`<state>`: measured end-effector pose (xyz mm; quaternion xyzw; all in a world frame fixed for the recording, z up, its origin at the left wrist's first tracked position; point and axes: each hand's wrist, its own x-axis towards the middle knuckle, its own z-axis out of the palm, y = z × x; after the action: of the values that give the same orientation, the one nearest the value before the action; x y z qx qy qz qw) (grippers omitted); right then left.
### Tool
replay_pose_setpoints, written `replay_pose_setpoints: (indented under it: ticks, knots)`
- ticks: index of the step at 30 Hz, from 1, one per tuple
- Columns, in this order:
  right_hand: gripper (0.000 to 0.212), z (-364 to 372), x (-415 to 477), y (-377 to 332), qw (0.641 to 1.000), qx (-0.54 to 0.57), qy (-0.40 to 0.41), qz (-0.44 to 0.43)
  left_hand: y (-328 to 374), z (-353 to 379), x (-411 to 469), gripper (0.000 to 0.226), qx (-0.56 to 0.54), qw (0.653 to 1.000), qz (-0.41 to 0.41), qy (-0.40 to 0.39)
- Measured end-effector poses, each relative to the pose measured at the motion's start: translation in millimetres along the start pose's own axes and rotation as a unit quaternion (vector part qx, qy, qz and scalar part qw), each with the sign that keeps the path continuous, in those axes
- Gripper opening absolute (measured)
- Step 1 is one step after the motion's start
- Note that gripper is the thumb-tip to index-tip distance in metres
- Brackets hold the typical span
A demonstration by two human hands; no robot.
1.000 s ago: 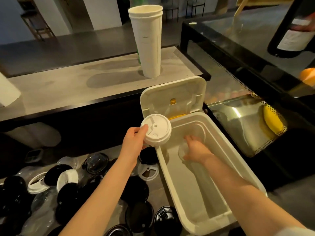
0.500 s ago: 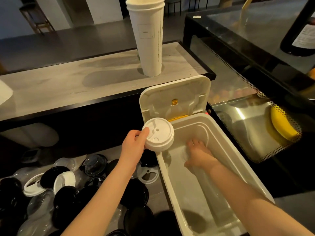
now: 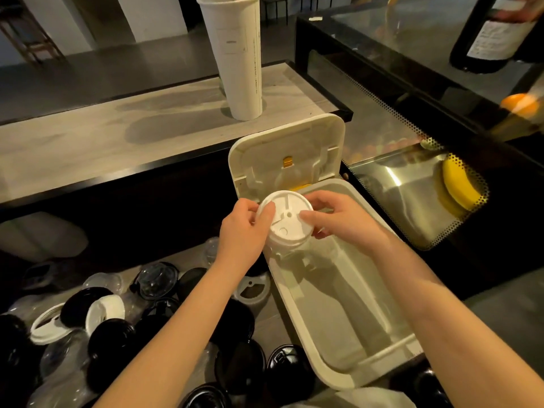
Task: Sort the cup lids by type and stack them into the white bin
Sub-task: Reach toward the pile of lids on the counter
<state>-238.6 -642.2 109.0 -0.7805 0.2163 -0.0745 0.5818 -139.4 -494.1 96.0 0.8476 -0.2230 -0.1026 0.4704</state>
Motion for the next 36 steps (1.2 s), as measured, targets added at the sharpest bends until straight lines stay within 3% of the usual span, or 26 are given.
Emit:
replay_pose_setpoints:
  ticks: [2,5,11,15,17,23,25,27,30,33,36]
  knots:
    - [0.026,-3.1,-3.1,2.4,0.999,0.026,-0.008,0.030,-4.8,2.7,-3.1,0.026,0.016,0.999,0.022,-0.025]
    - [0.030,-11.1,-3.6,17.8,0.995,0.021,0.005,0.098,-19.8,4.6,-6.7,0.049,0.103,0.989,0.090,-0.058]
    - [0.033,-0.3,0.2,79.3,0.946,-0.167,-0.048,0.274,-51.8,4.2,-18.4,0.074,0.244,0.945,0.104,-0.190]
    - [0.038,21.4,8.5,104.1,0.905,-0.273,-0.116,0.304,-55.6,4.0,-18.0,0.075,0.253,0.941,0.111,-0.196]
    - [0.037,30.3,11.2,111.0,0.908,-0.264,-0.128,0.300,-56.5,2.8,-17.8,0.075,0.254,0.940,0.114,-0.198]
    - [0.035,36.1,20.4,125.5,0.902,-0.365,-0.087,0.215,-54.1,3.5,-18.9,0.075,0.247,0.943,0.113,-0.193]
    - [0.034,36.8,18.2,121.2,0.870,-0.464,-0.092,0.140,-53.7,3.4,-19.0,0.075,0.250,0.943,0.111,-0.191]
    - [0.036,37.2,14.4,113.1,0.817,-0.565,-0.113,0.033,-53.9,3.4,-19.0,0.075,0.254,0.942,0.110,-0.191]
    - [0.044,36.7,10.3,108.3,0.776,-0.593,-0.198,-0.083,-54.2,3.7,-18.6,0.075,0.255,0.941,0.109,-0.193]
    - [0.056,38.0,5.2,116.6,0.738,-0.613,-0.263,-0.099,-54.4,4.0,-19.0,0.075,0.247,0.943,0.112,-0.192]
    - [0.054,40.7,6.3,121.6,0.737,-0.617,-0.255,-0.102,-54.4,4.1,-18.4,0.075,0.243,0.944,0.113,-0.190]
